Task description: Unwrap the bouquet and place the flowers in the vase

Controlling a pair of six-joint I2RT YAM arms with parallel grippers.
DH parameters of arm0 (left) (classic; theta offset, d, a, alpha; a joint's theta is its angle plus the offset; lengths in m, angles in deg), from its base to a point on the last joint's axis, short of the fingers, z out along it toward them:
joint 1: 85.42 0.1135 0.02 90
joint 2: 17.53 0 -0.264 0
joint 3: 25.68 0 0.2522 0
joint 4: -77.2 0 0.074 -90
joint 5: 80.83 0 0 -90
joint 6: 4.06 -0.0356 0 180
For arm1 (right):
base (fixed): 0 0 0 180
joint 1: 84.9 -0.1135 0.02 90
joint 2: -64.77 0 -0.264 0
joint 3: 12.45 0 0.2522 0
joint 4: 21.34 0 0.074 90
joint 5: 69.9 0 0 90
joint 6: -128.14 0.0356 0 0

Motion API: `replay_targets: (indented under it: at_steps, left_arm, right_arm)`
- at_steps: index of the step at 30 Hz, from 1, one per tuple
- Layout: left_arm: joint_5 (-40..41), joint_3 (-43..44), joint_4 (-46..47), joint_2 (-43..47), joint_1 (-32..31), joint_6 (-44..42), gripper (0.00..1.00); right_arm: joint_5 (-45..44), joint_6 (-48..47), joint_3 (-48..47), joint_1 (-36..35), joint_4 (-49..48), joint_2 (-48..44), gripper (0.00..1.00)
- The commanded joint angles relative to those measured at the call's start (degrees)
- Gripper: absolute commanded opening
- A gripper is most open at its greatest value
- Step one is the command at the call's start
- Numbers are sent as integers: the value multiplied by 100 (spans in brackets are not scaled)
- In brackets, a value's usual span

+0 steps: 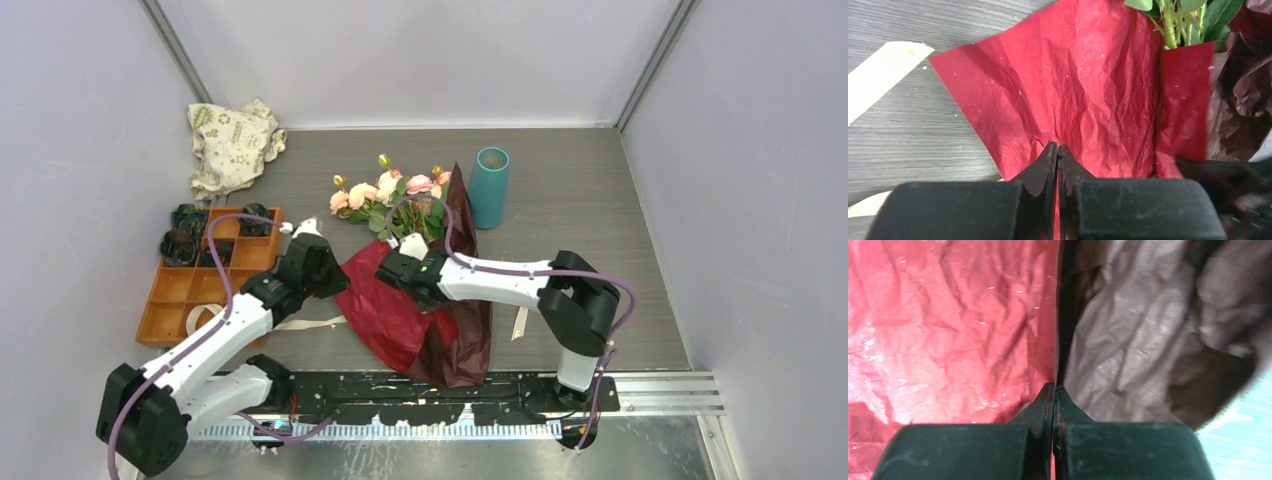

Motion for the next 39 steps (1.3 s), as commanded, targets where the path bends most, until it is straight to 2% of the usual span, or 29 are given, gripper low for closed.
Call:
replay_targets:
  at_steps: [1, 7, 15, 20, 29, 32, 39]
  left_arm:
    - [-426, -34, 979, -314, 12, 64, 3]
    - [-645, -14, 1380, -884, -2, 74, 2]
    - [-803, 311, 1517, -1290, -11, -33, 2]
    - [-803, 431, 1363, -1230, -53, -75, 2]
    - [-739, 170, 1268, -726, -66, -19, 2]
    - [-683, 160, 1209, -585, -64, -32, 2]
    - [-759, 218, 1088, -536, -59, -61, 2]
  right_arm:
    - [-1430, 612, -15, -36, 720, -1160, 1]
    - [-2307, 1376, 257, 78, 1704, -2128, 1]
    - [-2391, 2144, 766, 1176, 2765, -2738, 1]
    - [-2076, 1890, 1375, 2236, 2471, -3413, 1]
    - [-1610, 1366, 1161, 3460, 2499, -3441, 1]
    - [-1765, 1363, 940, 3652, 2797, -3483, 1]
    - [-1678, 1232, 758, 3931, 2831, -3401, 3]
